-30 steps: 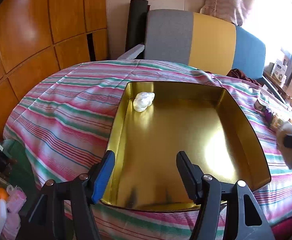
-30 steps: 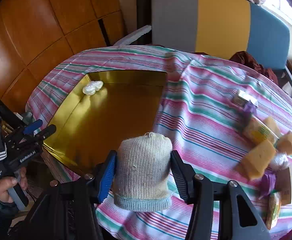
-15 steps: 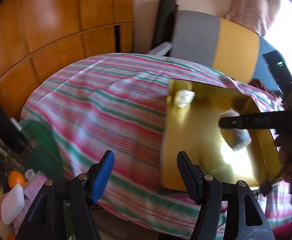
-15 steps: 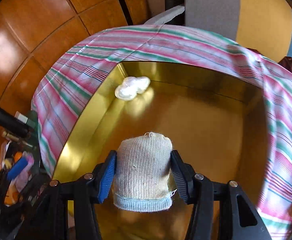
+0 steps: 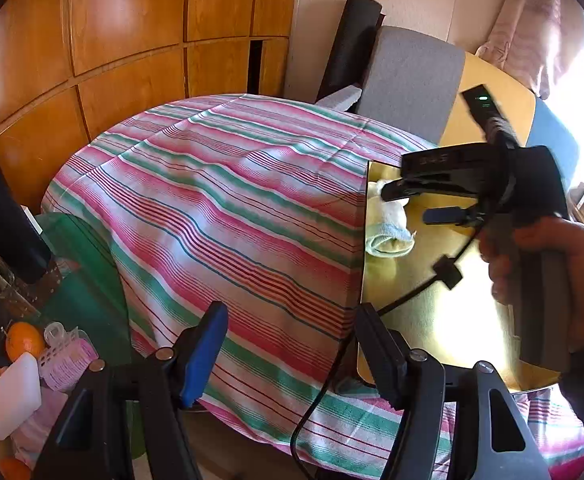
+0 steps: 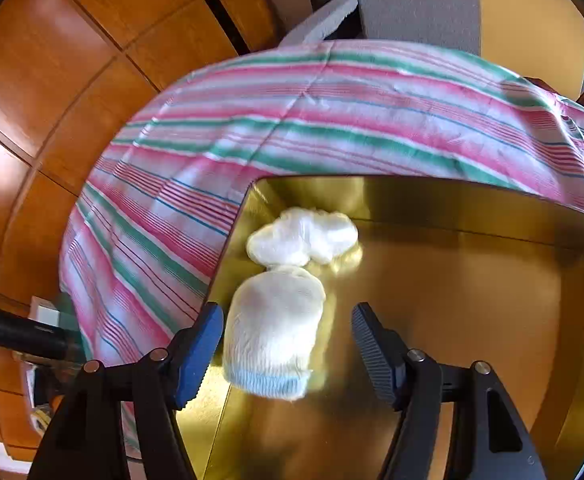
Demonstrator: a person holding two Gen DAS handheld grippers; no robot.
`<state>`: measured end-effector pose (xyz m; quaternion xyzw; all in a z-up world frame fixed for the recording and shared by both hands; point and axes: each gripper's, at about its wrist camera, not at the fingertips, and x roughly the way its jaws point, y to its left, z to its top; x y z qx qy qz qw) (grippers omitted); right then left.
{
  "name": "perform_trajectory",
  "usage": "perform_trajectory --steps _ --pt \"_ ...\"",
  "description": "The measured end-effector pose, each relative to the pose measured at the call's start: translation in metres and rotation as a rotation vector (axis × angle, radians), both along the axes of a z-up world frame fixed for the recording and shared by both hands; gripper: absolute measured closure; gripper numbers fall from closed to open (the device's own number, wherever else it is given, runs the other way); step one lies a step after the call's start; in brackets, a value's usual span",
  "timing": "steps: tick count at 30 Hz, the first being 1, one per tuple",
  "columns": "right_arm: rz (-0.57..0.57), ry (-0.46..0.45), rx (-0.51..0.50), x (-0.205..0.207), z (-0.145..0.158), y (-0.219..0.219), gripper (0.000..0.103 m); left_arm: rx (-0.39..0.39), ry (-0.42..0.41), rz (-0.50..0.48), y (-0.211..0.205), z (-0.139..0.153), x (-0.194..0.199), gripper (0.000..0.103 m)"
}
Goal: Organize objects
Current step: 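Carry the white sock into the gold tray and open the right tool, then move the left tool to the table items and grasp a yellow sponge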
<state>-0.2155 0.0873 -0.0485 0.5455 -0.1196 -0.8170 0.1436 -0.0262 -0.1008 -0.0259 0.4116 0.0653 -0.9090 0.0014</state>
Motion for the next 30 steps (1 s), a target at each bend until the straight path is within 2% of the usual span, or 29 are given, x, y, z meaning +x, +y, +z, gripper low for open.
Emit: perform_trajectory --steps 6,20,25,30 --pt "0.019 0.094 0.033 0.032 0.021 0.016 0.035 -0.014 0.008 0.001 0.005 0.002 -0.001 0.036" --pt "0.011 0.346 0.274 0.128 0.052 0.046 0.035 -0.083 0.088 -0.057 0.030 0.019 0.016 0.031" --pt "-0.020 0.409 0.327 0.154 0.063 0.064 0.035 -0.101 0.098 -0.092 0.044 0.020 0.020 0.030" --pt "-0.059 0.432 0.347 0.171 0.070 0.087 0.035 -0.118 0.094 -0.124 0.060 0.018 0.022 0.030"
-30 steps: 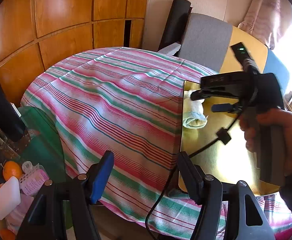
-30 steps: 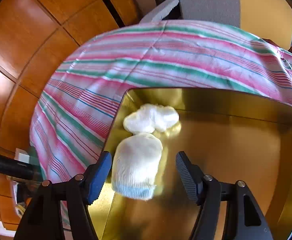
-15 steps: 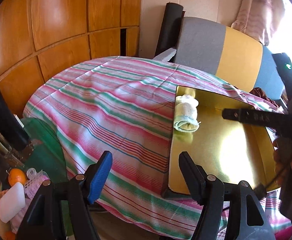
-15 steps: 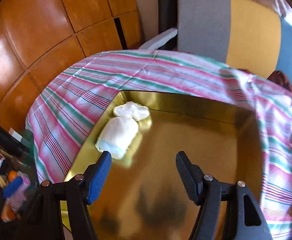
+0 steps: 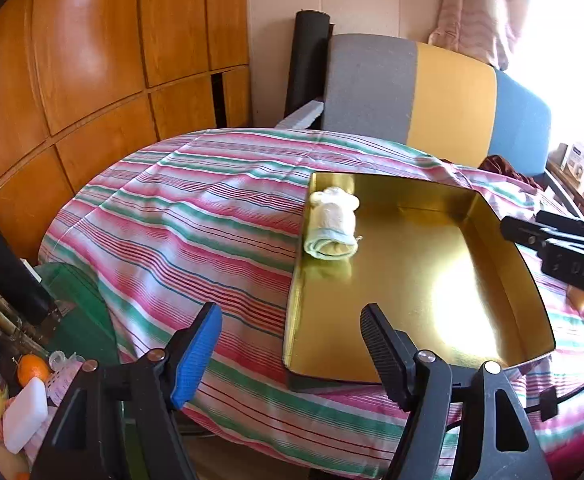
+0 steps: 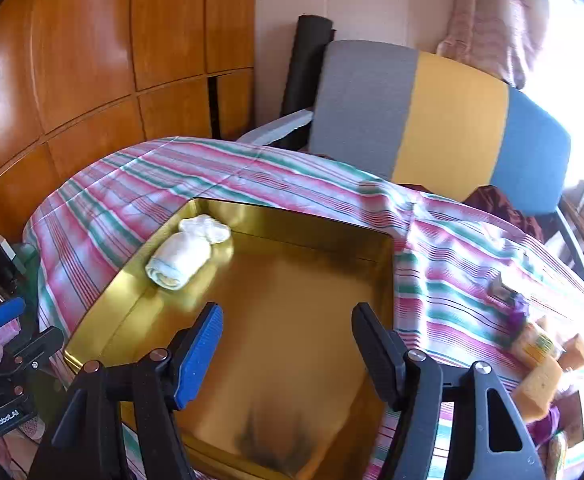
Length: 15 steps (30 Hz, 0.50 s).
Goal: Organize objects
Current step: 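Move the left tool to the table items and grasp a yellow sponge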
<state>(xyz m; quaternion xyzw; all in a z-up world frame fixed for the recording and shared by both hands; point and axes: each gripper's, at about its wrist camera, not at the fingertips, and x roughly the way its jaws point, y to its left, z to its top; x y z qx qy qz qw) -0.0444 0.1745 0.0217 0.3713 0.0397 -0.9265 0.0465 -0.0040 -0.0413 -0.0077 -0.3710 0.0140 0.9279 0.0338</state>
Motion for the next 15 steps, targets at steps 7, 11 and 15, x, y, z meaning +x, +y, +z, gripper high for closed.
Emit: perform_trajectory --steps 7,11,15 --pt "-0.049 0.009 0.017 0.014 0.002 0.033 0.035 -0.004 0.000 -0.052 0.024 0.001 0.003 0.030" --pt "-0.095 0.001 0.024 0.023 0.000 0.058 0.035 -0.005 0.000 -0.088 0.037 0.002 0.003 0.030" --pt "-0.161 -0.022 0.028 0.031 -0.002 0.093 0.035 -0.014 0.004 -0.130 0.053 0.004 0.000 0.030"
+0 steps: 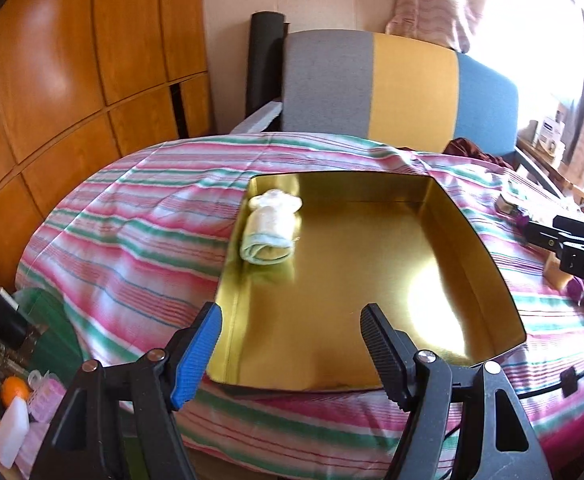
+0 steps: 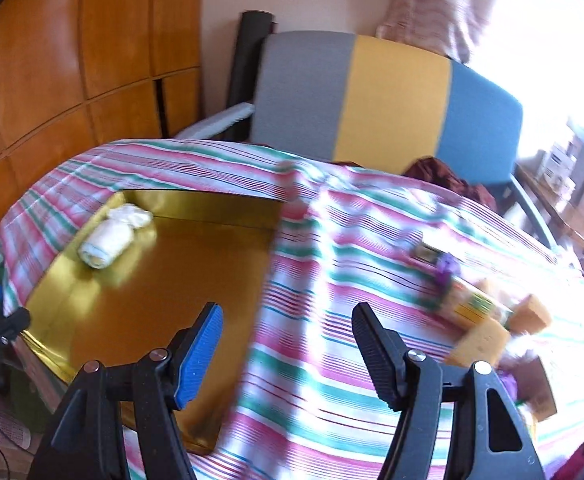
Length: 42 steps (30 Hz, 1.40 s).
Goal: Organize objects
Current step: 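Move the left tool to the table items and grasp a yellow sponge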
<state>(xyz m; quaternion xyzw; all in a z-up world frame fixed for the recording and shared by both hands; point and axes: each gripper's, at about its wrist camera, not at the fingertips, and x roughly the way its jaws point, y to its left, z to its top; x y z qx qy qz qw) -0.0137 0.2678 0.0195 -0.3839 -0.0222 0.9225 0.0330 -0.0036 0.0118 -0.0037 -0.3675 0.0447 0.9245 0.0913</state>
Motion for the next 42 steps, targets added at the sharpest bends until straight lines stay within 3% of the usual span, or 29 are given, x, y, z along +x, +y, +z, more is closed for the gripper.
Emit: perform_trajectory --steps 9,18,23,27,33,42 --pt "-0.220 -0.057 -0.044 0.027 -0.004 0.114 0.035 -0.016 0.018 -0.115 0.046 0.011 -0.005 0.030" --pt "-0.545 -0.035 -0.091 0.076 -0.009 0.241 0.035 -0.026 0.037 -0.295 0.116 0.026 -0.005 0.025" --pt "-0.737 0.023 -0.267 0.106 -0.016 0.291 0.035 -0.021 0.032 -0.407 0.167 0.033 -0.005 0.024" --pt "-0.803 0.039 -0.348 0.118 -0.018 0.307 0.035 -0.024 0.003 -0.499 0.216 0.028 -0.011 0.023" --pt "-0.793 0.023 -0.404 0.118 -0.023 0.309 0.035 -0.026 -0.064 -0.624 0.291 0.017 -0.018 0.023" --pt "-0.799 0.013 -0.460 0.123 -0.028 0.317 0.035 -0.120 -0.081 -0.784 0.380 -0.010 -0.012 0.023"
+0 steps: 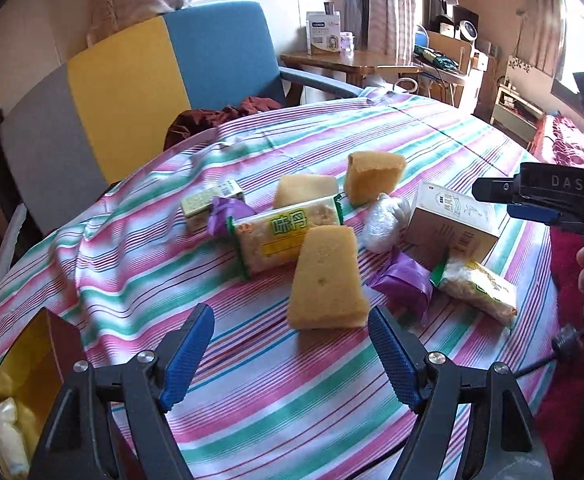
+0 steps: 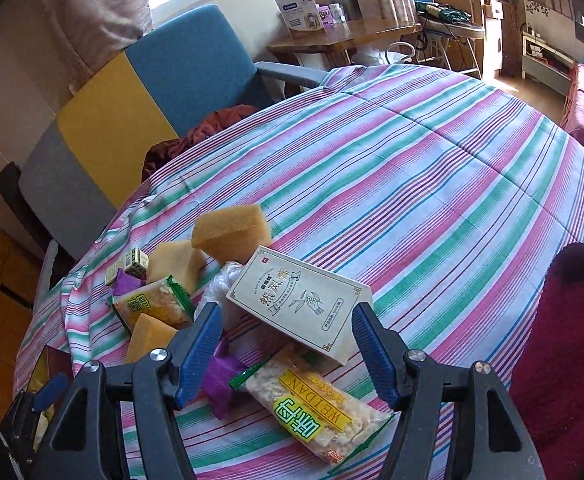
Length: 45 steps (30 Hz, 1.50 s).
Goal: Organize objects
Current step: 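Move the left tool to the table items and grasp a yellow sponge, then place the yellow sponge beside the sock in the tray while the right tool grasps a purple packet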
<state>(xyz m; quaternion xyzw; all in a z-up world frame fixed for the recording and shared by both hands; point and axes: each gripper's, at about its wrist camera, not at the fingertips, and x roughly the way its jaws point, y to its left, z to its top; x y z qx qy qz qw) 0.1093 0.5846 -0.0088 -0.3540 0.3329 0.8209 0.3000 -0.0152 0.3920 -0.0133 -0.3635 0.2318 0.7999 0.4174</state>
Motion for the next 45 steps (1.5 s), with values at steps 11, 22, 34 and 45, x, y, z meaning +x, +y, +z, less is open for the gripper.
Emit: perform_trajectory --steps 11,22,34,45 --pt "0.039 0.005 -0.022 -0.007 -0.004 0.001 0.034 -0.044 -0.133 -0.010 0.050 -0.045 -0.028 0.058" --pt "0.295 -0.057 0.004 -0.044 -0.013 -0.037 0.034 0.086 -0.177 0.077 -0.030 -0.037 -0.007 0.060" --pt "0.483 -0.278 0.118 -0.079 -0.043 -0.075 0.034 0.152 -0.178 0.120 -0.090 -0.023 0.016 0.059" --pt "0.510 -0.371 0.162 -0.093 -0.062 -0.073 0.035 0.207 -0.189 0.119 -0.113 -0.008 0.030 0.059"
